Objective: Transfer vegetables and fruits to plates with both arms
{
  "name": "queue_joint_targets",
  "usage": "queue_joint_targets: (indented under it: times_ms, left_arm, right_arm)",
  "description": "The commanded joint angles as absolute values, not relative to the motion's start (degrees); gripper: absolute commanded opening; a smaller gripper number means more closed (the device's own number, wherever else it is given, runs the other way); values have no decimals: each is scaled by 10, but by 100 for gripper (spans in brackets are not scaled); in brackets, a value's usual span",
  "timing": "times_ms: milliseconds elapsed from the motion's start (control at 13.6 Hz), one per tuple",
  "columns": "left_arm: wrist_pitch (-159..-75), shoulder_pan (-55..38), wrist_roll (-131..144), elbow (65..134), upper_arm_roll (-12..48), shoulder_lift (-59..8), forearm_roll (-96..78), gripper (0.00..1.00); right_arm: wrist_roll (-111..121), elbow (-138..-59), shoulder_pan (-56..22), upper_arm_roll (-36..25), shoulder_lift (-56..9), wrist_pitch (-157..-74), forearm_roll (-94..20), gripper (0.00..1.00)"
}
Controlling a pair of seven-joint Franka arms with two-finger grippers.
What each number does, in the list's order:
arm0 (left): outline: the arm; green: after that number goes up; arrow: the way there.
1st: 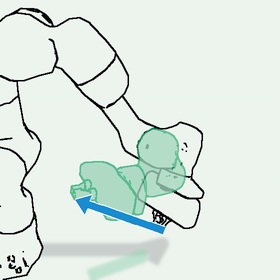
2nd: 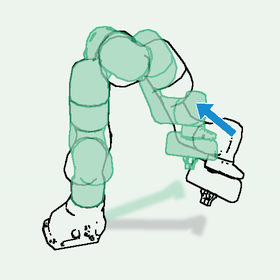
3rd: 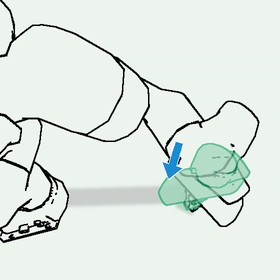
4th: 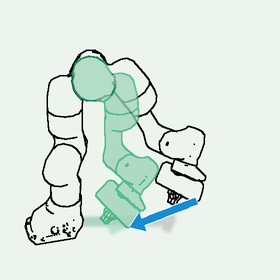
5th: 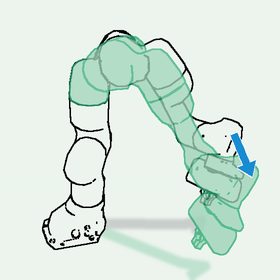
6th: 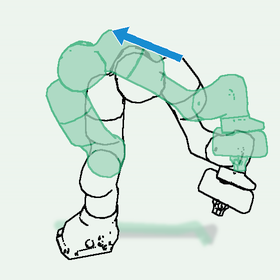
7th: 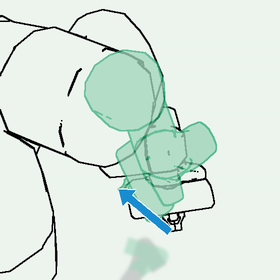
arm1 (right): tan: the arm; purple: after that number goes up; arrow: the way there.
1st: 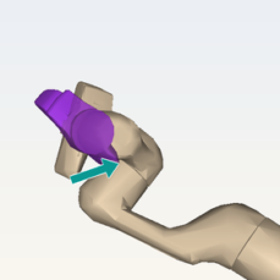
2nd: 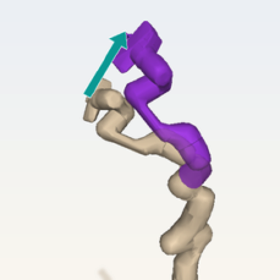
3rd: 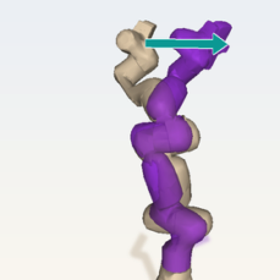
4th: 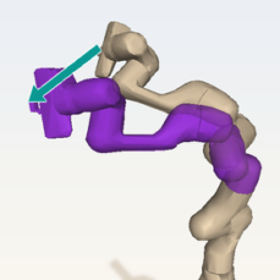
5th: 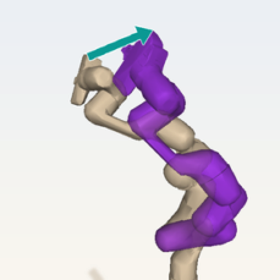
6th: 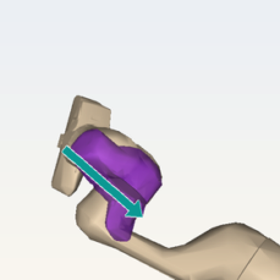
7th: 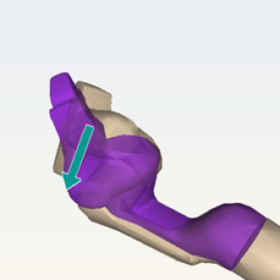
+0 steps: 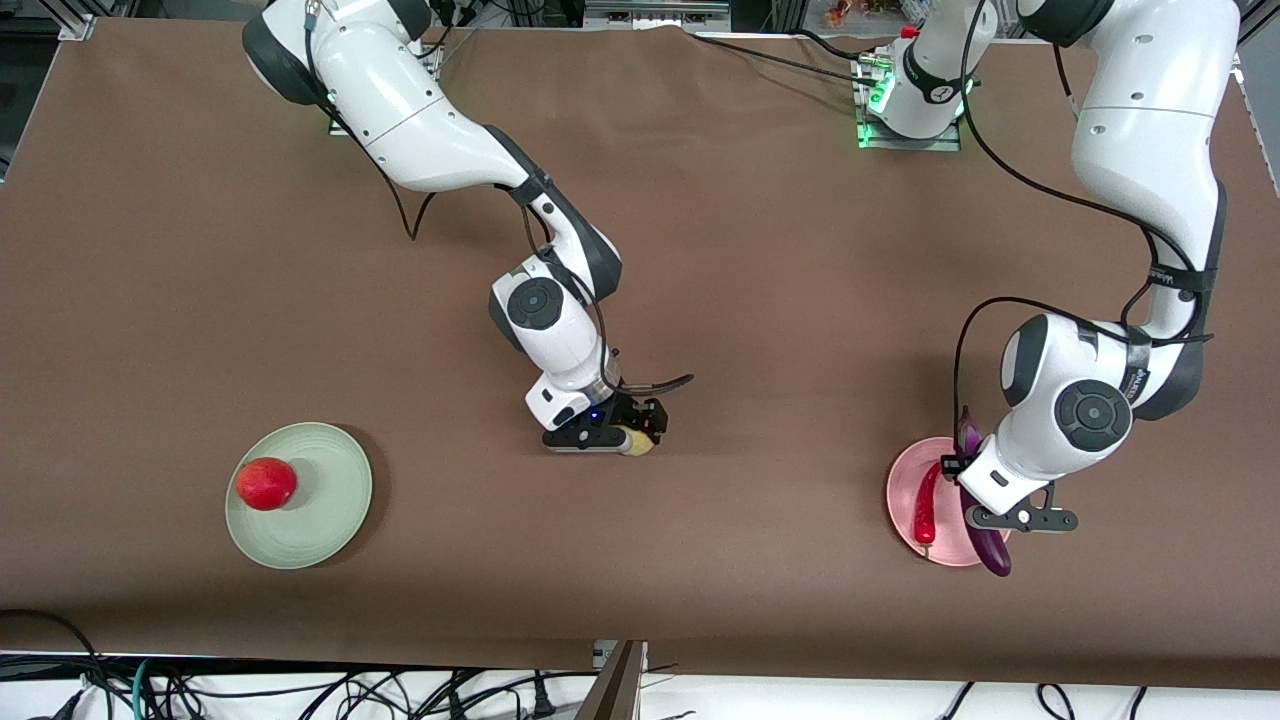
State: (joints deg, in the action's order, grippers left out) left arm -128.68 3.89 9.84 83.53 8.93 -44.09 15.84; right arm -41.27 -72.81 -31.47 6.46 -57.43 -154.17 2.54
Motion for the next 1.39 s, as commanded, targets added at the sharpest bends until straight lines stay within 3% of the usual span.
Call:
queue_joint_targets:
  times_ms: [0,73,147,440,659,953,1319]
  left_arm:
    - [-1297,44,91,828,94,-448,175,15]
    - [-1297,45,91,827,95,-449,174,74]
    - [-1299,47,91,827,95,-446,171,100]
    - [-1284,54,92,825,98,-417,168,100]
    - [-1218,51,93,825,109,-364,163,100]
    - [-1092,47,93,824,132,-274,164,100]
    - [-883,52,93,732,175,-209,120,100]
  right_arm:
    - [-403,-723,-306,41,-553,-1499,31,25]
    - [-364,-717,-276,49,-537,-1461,27,25]
    - [-309,-713,-244,56,-521,-1420,25,25]
    - [-114,-713,-126,83,-491,-1293,12,25]
    - [37,-716,-55,83,-486,-1239,10,27]
    - [110,-732,-15,78,-487,-1234,12,29]
    - [206,-741,34,78,-497,-1243,15,29]
